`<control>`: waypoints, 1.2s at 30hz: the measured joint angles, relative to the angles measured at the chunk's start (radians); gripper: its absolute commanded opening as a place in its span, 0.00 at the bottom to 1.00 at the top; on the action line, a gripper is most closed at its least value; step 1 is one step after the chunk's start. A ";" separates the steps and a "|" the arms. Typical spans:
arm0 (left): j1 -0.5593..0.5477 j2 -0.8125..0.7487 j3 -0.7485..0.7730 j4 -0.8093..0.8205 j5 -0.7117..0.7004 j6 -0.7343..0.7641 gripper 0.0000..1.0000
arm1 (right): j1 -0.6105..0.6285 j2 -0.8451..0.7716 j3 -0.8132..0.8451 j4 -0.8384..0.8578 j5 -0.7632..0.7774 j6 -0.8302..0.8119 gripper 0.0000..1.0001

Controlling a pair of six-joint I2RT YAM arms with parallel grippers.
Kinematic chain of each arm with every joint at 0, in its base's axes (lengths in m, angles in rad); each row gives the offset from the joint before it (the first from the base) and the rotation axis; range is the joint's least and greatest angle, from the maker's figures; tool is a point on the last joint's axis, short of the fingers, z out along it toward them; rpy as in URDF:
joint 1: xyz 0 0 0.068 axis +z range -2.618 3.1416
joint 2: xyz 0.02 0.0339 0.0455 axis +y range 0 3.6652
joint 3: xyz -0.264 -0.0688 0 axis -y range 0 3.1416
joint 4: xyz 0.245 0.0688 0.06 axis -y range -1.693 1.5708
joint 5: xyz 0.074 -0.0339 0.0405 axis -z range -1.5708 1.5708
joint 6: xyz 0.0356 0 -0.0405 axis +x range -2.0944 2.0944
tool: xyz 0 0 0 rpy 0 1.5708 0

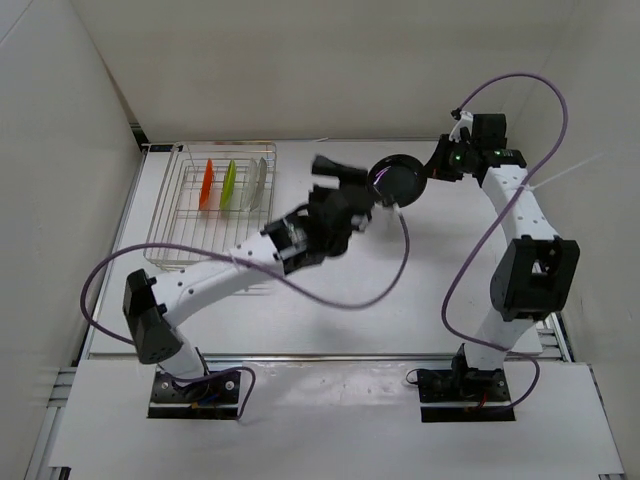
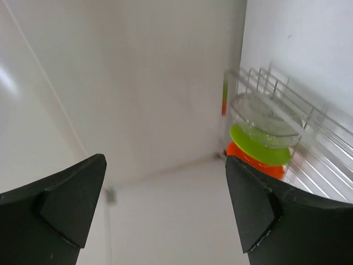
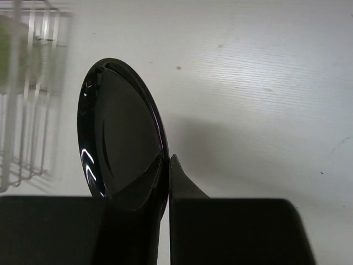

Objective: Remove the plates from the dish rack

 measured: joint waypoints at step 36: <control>0.813 0.029 -0.022 -0.237 0.575 -1.008 1.00 | -0.070 0.603 0.380 -0.001 0.207 -0.027 0.34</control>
